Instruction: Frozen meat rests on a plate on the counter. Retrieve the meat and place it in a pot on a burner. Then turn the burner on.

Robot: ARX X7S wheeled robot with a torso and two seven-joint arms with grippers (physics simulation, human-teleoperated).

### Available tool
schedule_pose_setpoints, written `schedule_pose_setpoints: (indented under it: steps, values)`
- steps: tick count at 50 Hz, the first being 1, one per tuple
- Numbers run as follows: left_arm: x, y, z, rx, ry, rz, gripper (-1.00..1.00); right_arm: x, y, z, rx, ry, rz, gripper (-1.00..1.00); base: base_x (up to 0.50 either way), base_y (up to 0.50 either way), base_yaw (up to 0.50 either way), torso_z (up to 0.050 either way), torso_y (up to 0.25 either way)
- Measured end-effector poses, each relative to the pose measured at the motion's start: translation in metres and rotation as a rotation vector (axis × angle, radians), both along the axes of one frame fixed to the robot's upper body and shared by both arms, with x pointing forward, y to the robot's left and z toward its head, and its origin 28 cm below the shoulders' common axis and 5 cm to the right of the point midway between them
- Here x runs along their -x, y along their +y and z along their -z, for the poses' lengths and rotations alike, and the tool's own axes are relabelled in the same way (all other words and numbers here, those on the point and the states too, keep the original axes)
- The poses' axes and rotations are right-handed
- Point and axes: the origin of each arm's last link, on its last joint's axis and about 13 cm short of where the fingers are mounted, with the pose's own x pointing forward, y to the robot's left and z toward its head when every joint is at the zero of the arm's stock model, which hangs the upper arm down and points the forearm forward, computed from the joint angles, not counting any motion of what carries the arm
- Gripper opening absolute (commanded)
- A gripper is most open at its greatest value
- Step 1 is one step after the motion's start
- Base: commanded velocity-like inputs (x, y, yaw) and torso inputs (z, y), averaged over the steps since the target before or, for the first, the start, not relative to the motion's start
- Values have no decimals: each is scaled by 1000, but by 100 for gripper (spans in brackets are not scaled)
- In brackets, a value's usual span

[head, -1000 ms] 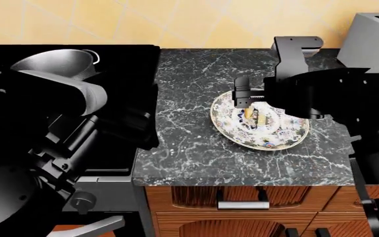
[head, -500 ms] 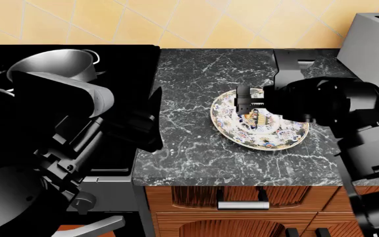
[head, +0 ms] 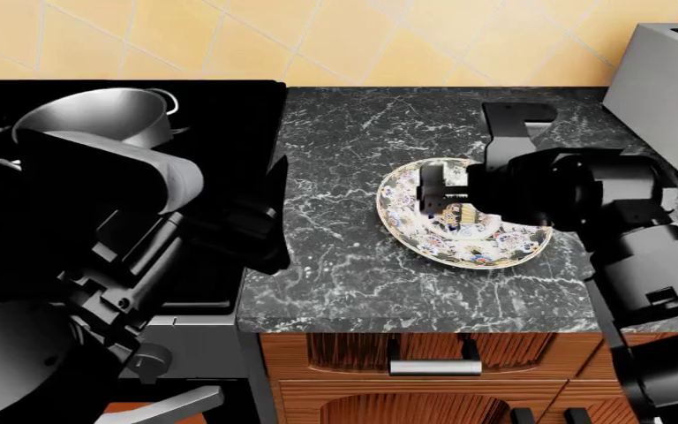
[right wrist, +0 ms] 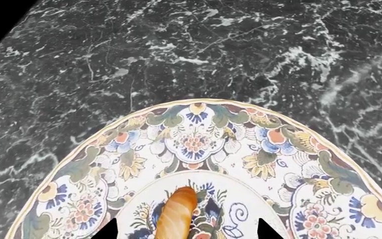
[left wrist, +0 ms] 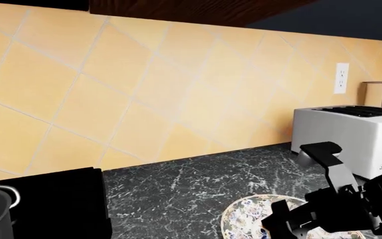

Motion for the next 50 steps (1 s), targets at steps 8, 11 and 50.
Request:
schedule_pose_setpoints:
  steps: [8,11,50]
  values:
    - [0,-1,0,-3,1,2,100,-1,0,4,2,7,-6,100,0,0,0,0,0]
    - [0,-1,1,-3,2,3,100,-2,0,6,4,9,-8,100,0,0,0,0,0]
    - [0,-1,5,9,21,7,100,-6,1,14,30,26,-35,100,0,0,0,0,0]
